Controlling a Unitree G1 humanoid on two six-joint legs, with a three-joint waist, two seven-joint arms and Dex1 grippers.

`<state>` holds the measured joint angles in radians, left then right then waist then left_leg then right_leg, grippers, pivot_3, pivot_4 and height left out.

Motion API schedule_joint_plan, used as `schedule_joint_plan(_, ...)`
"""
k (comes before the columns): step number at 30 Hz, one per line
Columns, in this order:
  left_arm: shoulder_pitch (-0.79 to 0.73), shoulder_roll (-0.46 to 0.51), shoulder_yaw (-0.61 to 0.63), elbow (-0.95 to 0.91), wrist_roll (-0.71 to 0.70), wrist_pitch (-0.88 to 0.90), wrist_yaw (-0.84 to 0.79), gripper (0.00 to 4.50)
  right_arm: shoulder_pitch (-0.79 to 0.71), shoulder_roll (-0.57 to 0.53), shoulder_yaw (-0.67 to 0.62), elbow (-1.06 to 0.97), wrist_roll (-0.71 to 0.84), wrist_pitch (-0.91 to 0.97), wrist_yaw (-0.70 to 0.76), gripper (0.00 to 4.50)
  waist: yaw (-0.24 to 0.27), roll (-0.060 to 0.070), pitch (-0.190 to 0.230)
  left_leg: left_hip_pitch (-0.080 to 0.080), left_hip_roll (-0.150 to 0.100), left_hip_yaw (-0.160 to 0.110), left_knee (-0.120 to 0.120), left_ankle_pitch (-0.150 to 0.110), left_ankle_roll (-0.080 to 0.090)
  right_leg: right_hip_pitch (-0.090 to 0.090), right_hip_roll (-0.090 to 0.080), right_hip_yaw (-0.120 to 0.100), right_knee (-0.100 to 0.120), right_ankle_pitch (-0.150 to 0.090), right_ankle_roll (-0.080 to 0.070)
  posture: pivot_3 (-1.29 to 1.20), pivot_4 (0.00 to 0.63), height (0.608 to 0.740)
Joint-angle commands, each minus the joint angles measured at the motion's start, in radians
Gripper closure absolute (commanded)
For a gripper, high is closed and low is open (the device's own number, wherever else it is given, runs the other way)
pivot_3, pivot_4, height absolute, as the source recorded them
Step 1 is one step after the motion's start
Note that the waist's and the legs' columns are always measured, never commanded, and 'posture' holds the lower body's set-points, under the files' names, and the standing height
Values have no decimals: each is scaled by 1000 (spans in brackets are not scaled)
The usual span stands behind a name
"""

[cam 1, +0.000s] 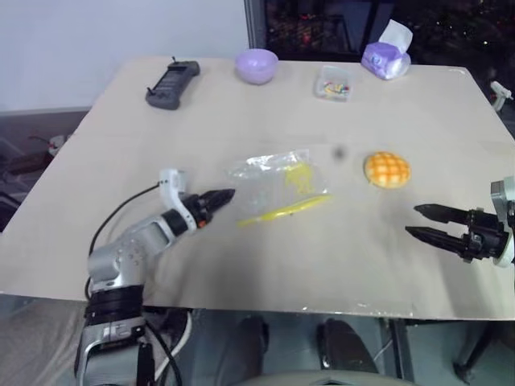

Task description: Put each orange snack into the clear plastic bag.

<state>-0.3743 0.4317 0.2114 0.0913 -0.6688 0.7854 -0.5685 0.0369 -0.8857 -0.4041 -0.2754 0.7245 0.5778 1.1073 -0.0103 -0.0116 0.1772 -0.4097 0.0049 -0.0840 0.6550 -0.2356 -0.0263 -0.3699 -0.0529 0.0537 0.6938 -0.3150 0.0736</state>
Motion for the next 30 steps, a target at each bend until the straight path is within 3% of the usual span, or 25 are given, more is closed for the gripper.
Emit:
schedule_joint_plan(1, -15, -50, -84, 63, 81, -16, 34, 1727, -10, -9, -18, -14, 0, -19, 2, 1588, 8, 0, 0, 1, 0, -1, 0, 0, 0, 2, 0, -1, -1, 0, 0, 0, 150, 740)
schedule_joint_plan(6, -31, -82, -166, 117, 206, -27, 91, 1727, 6, 14, -20, -45, 0, -18, -25, 1588, 11, 5, -5, 14, 0, -1, -2, 0, 0, 17, 0, -2, -6, 0, 0, 0, 150, 740)
schedule_joint_plan(11, -51, -131, -152, 147, 230, 5, 135, 1727, 23, 28, -21, -65, -1, -16, -38, 1588, 14, 15, -16, 25, 0, -3, -4, -2, 2, 31, -1, -4, -14, 0, 1, 0, 150, 740)
schedule_joint_plan(14, -72, -153, -126, 140, 216, 26, 148, 3026, 29, 29, -25, -71, 0, -15, -42, 1511, 14, 17, -18, 27, 0, -3, -4, -2, 2, 33, -1, -4, -14, 0, 1, 0, 150, 740)
schedule_joint_plan(15, -84, -157, -118, 144, 210, 38, 150, 3675, 27, 29, -22, -68, -4, -17, -44, 1511, 14, 17, -18, 27, 0, -3, -5, -2, 2, 32, -1, -4, -14, 0, 1, 0, 150, 740)
schedule_joint_plan(17, -98, -153, -124, 139, 222, 34, 146, 4337, 22, 31, -8, -64, -18, -25, -52, 1511, 16, 17, -18, 26, 0, -3, -5, -2, 2, 32, -1, -4, -15, 0, 1, 0, 150, 740)
schedule_joint_plan(24, -158, -219, -27, 44, 96, 224, 198, 4337, -37, 61, 123, -72, -128, -62, -133, 1511, 18, 14, -16, 23, -1, -3, -5, -2, 3, 30, -1, -5, -16, 0, 1, 0, 150, 740)
schedule_joint_plan(30, -338, -358, 204, 68, 2, 515, 446, 4337, -192, 135, 414, 26, -510, -298, -293, 1511, 5, 6, -12, 15, -1, -8, -3, -2, 3, 24, -1, -9, -16, 0, 1, 0, 150, 740)
